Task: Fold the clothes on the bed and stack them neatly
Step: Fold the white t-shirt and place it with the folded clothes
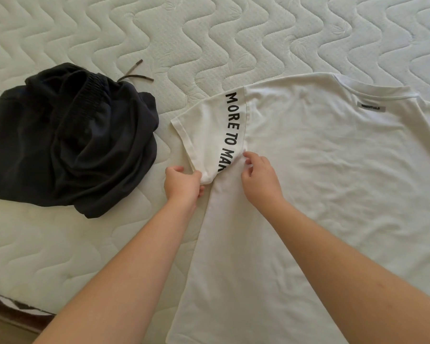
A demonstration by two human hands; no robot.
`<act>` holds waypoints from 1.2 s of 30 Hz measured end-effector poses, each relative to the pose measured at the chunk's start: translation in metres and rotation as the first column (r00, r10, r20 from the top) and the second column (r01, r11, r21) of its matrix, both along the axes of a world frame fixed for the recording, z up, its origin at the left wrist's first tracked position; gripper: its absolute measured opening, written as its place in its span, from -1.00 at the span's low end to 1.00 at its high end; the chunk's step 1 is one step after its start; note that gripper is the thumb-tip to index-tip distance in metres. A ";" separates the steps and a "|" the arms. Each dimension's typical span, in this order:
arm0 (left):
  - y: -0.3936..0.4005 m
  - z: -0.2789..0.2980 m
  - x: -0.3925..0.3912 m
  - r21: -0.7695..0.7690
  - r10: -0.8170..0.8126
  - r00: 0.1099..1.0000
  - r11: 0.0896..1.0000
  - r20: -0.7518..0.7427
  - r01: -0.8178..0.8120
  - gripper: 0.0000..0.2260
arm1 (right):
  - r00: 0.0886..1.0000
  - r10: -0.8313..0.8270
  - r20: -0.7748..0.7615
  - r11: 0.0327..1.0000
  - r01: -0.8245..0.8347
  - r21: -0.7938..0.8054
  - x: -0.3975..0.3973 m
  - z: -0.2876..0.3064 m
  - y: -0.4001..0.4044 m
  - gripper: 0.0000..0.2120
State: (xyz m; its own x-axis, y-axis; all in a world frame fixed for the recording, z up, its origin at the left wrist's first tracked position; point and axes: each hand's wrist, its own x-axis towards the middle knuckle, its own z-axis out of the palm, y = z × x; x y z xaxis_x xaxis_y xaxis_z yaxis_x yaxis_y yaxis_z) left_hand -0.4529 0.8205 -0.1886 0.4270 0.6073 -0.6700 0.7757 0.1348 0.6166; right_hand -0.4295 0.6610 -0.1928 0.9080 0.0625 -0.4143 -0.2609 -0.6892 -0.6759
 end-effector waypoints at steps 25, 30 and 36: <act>-0.068 -0.037 0.125 0.622 -0.895 0.237 -0.056 -0.378 0.781 -0.45 | 0.959 0.243 0.144 0.902 -0.169 -0.396 0.089 -0.019 -0.055 -0.44; -0.064 -0.051 0.147 0.597 -0.881 0.111 -0.214 -0.460 0.773 -0.42 | 0.963 0.241 0.120 0.895 -0.172 -0.411 0.118 -0.022 -0.067 -0.45; -0.054 -0.069 0.133 0.714 -0.903 0.194 -0.156 -0.382 0.683 -0.41 | 0.945 0.279 0.173 0.870 -0.172 -0.461 0.160 -0.039 -0.076 -0.39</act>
